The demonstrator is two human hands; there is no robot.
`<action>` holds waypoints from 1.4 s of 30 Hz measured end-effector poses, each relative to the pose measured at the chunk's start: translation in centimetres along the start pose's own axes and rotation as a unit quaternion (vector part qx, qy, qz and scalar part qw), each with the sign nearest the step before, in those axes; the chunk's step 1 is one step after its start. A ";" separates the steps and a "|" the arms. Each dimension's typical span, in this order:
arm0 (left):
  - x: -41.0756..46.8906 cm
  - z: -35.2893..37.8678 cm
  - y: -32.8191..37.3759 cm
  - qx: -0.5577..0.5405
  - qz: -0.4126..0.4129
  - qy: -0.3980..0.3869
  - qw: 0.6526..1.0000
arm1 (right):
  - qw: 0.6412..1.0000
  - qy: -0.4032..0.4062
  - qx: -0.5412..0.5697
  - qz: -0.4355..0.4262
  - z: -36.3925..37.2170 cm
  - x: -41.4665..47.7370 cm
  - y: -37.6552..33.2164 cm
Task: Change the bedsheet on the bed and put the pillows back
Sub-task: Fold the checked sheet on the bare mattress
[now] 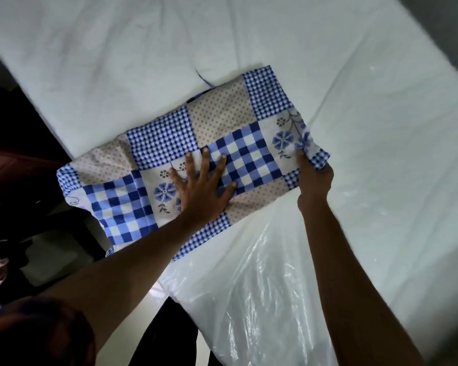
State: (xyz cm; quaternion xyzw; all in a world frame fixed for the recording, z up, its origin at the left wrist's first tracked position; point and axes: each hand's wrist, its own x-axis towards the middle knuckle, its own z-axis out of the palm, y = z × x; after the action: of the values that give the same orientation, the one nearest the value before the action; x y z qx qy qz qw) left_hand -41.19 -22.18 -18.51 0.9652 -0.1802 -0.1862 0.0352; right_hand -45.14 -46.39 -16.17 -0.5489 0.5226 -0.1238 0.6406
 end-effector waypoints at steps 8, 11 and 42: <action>2.5 -1.9 6.4 -0.003 0.156 -0.034 0.987 | 0.971 0.019 0.221 -0.087 -8.4 3.6 -10.5; 4.3 -3.4 9.9 -0.091 0.202 -0.016 0.975 | 0.979 -0.084 0.141 -0.119 -11.8 3.6 -15.6; -4.5 -3.8 -7.7 -0.568 -0.387 0.132 0.714 | 0.722 -0.233 -0.418 -0.500 0.3 -12.8 2.9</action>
State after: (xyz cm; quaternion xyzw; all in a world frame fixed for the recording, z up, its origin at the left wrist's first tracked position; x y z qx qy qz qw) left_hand -41.14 -13.39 -14.41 0.7638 0.3552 -0.1214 0.5250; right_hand -51.51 -35.74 -11.75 -0.9542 0.0059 -0.0631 0.2924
